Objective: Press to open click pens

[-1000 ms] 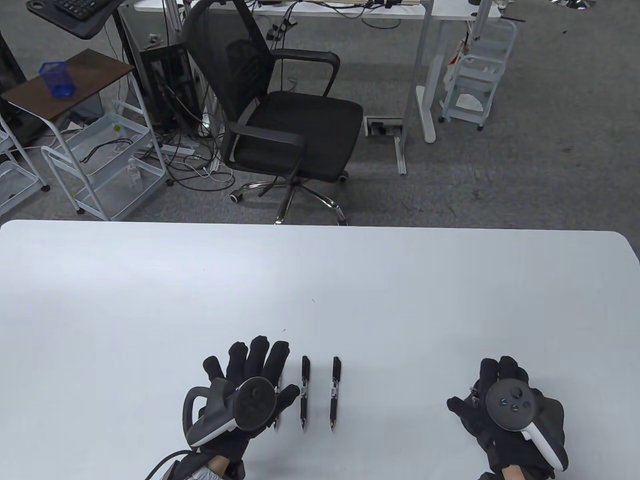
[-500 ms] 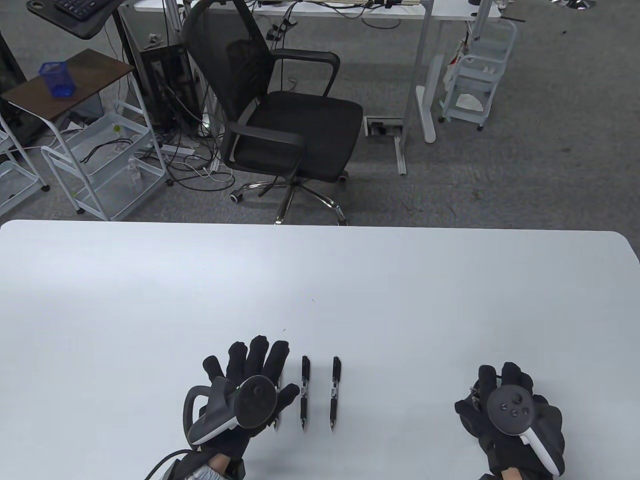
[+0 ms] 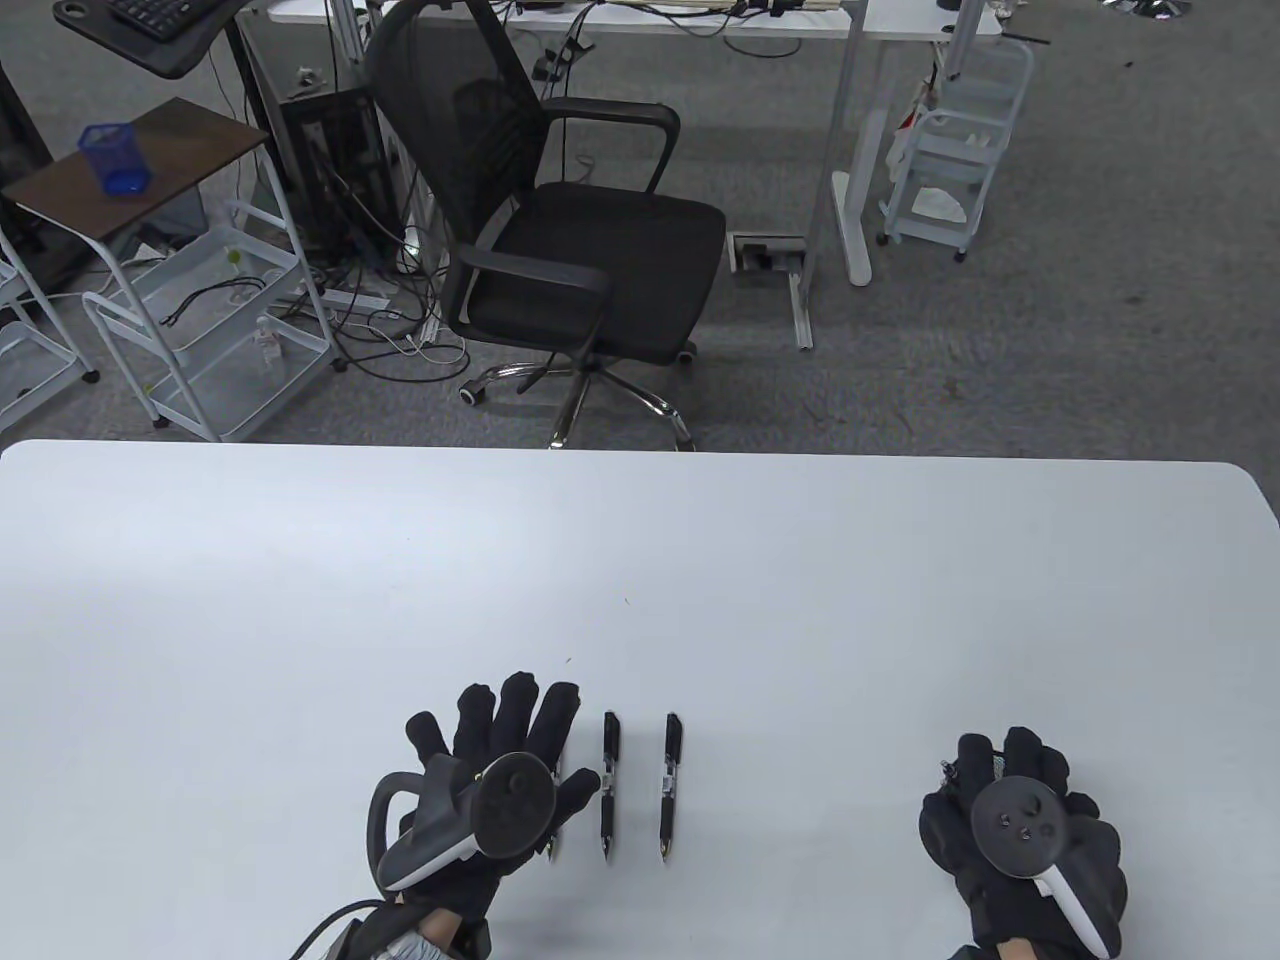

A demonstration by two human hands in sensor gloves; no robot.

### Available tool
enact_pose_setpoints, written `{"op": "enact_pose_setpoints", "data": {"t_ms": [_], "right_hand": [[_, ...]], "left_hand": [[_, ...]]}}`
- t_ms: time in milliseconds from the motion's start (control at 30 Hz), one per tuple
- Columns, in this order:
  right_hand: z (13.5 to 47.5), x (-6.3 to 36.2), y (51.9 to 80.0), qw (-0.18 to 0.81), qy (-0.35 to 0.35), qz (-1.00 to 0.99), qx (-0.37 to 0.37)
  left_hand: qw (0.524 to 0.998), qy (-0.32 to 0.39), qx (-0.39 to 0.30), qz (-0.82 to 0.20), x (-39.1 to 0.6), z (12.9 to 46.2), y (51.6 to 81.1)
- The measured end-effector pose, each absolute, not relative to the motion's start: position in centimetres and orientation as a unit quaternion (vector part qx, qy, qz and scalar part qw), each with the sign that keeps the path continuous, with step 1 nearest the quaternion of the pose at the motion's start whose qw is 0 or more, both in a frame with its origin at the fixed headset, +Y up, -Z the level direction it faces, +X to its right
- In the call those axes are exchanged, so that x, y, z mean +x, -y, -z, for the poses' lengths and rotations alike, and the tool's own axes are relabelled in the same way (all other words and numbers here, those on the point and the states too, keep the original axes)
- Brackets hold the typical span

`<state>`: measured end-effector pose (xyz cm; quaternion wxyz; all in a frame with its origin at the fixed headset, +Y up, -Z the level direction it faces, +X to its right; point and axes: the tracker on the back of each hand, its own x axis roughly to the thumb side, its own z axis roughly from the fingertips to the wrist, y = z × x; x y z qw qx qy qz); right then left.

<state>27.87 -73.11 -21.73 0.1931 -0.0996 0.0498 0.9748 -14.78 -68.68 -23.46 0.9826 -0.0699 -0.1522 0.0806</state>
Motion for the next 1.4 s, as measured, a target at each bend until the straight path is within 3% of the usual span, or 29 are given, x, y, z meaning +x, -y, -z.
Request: {"op": "enact_pose_setpoints", "data": {"t_ms": [967, 1167, 1400], "right_hand": [[21.8, 27.6, 72.8, 0.174, 0.006, -0.977, -0.121], [21.7, 27.8, 69.9, 0.19, 0.042, -0.973, -0.121], [21.9, 25.6, 63.8, 0.226, 0.118, -0.963, -0.088]], "left_hand": [[0.983, 0.148, -0.074, -0.078, -14.8, 23.5, 68.7], [0.983, 0.149, -0.074, -0.078, -14.8, 23.5, 68.7], [0.983, 0.149, -0.074, -0.078, -14.8, 23.5, 68.7]]}}
